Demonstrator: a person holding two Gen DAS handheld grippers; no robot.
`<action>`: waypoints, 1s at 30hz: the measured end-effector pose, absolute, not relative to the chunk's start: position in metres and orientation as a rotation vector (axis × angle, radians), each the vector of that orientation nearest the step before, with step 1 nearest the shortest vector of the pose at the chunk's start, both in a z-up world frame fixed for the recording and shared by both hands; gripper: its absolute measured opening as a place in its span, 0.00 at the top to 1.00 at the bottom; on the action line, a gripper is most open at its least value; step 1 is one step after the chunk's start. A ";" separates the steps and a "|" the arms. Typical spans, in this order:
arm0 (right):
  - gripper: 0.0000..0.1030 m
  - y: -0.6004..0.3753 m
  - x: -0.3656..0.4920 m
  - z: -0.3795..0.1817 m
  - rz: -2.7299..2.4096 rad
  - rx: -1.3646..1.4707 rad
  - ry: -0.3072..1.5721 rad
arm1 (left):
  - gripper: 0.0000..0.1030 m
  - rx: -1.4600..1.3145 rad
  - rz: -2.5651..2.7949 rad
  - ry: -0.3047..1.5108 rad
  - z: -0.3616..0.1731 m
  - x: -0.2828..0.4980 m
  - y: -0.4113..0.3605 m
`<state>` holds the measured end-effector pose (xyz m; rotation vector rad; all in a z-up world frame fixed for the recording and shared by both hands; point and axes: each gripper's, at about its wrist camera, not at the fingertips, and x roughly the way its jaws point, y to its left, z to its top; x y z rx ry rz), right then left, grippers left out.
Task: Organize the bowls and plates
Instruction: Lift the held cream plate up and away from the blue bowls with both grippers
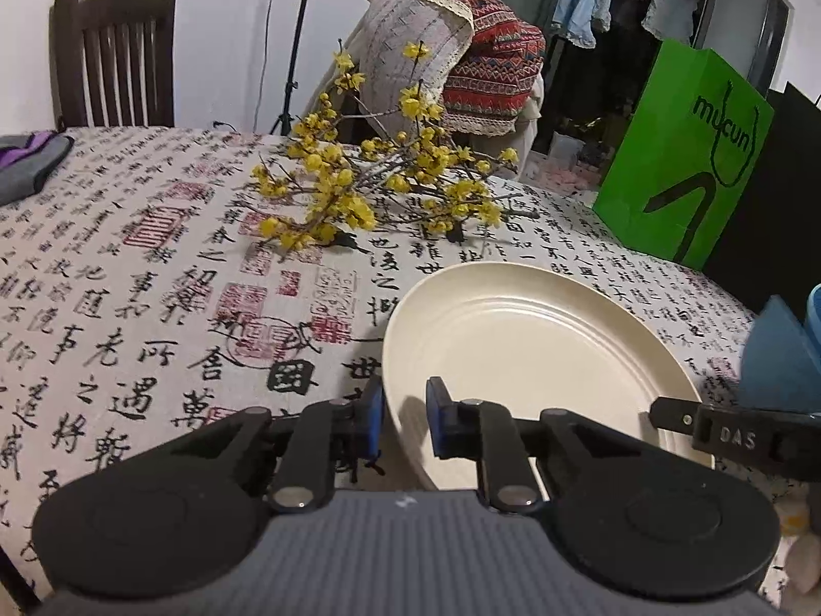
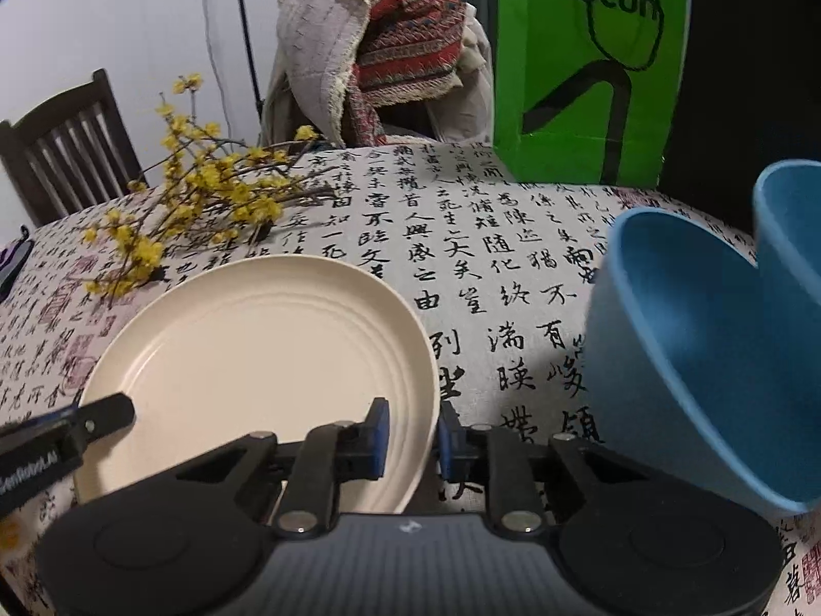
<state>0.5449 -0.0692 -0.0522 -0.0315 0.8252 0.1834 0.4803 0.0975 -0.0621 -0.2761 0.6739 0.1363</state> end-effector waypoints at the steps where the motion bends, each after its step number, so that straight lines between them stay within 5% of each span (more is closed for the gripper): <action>1: 0.83 -0.068 0.543 -0.052 0.194 -0.042 0.822 | 0.83 -0.272 0.142 0.673 -0.062 0.480 0.097; 30: 0.82 -0.057 0.522 -0.040 0.238 -0.139 0.756 | 0.83 -0.236 0.176 0.614 -0.046 0.467 0.097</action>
